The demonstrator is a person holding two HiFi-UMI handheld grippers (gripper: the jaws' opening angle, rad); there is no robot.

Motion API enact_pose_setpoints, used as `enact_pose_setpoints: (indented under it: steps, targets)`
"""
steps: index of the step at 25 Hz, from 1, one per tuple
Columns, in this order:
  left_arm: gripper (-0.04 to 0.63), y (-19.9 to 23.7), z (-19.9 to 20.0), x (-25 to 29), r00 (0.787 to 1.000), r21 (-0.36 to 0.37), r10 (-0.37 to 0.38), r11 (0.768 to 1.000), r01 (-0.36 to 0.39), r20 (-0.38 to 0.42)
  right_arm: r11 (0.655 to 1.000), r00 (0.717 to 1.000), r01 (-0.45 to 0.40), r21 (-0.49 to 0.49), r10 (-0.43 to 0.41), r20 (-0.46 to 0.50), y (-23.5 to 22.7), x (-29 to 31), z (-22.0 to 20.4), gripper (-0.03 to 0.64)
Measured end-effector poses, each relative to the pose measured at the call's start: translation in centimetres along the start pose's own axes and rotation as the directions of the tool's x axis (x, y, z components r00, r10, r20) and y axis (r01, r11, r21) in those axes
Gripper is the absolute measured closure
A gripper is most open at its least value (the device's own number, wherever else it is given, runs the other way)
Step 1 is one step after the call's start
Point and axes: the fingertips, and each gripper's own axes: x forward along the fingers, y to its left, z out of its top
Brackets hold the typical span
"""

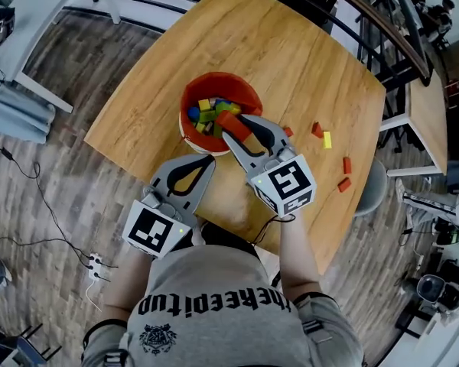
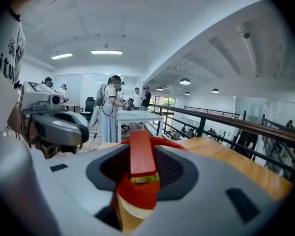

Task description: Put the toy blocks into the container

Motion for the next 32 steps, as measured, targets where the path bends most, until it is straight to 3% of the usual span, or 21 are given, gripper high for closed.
enact_pose_setpoints:
  steps: [8,20,27,32]
  targets:
    - [0.583,1.0,-0.1,-1.5,0.999,-0.006,0.039,0.999,-0.039,0.003,1.000,1.000,0.009,-0.005,-0.009,-0.018,0.6,1.4,-0.3,0.454]
    - [0.583,0.4,0.2,-1.6,1.000,0.006,0.029,1.000,-0.029,0.008,0.997,0.998,0.065,0.034,-0.065,-0.006,-0.1,0.8,-0.7,0.446]
    - [0.583,-0.2,0.4,-1.0,1.000,0.009,0.001,1.000,-0.001,0.012,0.993,0.994,0.094,0.070,-0.097,0.041,-0.2,-0.8,-0.1,0.599]
    - [0.583,-0.9,0.5,-0.3,0.999,0.013,-0.037,0.999,0.037,0.012,0.988,0.991,0.089,0.123,-0.101,0.089,0.0,-2.3,0.4,0.606]
